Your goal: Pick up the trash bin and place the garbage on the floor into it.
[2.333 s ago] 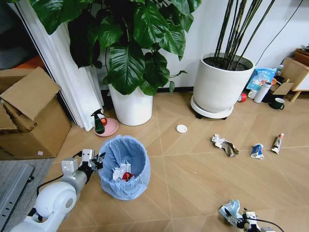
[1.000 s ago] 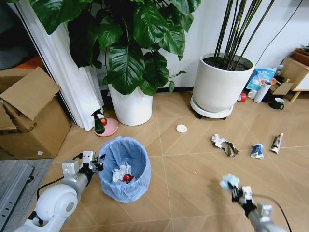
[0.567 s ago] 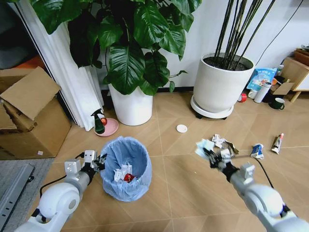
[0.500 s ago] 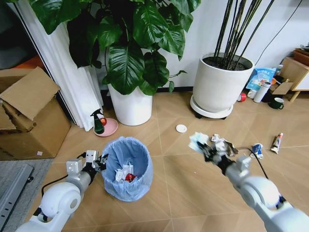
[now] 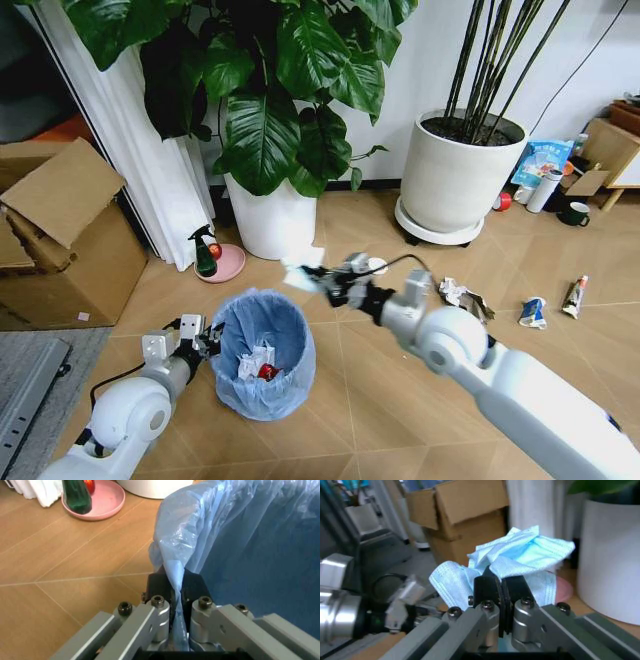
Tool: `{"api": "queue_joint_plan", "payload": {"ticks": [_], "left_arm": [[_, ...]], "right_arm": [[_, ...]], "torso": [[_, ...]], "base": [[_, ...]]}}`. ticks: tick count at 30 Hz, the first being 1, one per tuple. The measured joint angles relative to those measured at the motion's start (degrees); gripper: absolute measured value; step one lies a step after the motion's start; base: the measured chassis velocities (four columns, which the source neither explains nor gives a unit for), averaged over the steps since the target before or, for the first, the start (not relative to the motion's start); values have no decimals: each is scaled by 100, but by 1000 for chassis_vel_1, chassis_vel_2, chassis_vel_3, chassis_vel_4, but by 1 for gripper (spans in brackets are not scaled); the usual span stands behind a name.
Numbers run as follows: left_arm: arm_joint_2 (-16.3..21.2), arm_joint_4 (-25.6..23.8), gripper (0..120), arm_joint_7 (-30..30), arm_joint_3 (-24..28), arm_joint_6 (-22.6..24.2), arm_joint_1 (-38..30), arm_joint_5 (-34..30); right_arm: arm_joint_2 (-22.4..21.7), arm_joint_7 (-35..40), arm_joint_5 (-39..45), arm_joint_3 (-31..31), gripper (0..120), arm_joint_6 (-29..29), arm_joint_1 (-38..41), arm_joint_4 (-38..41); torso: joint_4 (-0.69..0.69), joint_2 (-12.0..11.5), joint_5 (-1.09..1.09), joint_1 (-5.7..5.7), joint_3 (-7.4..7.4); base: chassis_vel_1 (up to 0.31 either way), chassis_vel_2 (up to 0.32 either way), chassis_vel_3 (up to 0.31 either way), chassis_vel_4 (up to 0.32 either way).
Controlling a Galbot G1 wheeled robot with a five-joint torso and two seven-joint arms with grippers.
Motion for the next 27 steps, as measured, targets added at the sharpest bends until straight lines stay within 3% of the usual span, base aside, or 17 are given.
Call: {"api": "queue_joint_plan", "payload": {"ticks": [11, 27], "left_arm": [[-62, 42, 0, -51, -70, 7, -37, -68], [-138, 104, 0, -52, -90, 1, -82, -58]], "right_arm": [[165, -183, -304, -630, 0, -93, 4, -451], [284, -102, -315, -752, 57, -161, 102, -646]], "torso": [[-2, 0, 0, 0, 0], [-1, 0, 0, 0, 0]], "base": [[0, 0, 0, 0], [0, 0, 0, 0]]}}
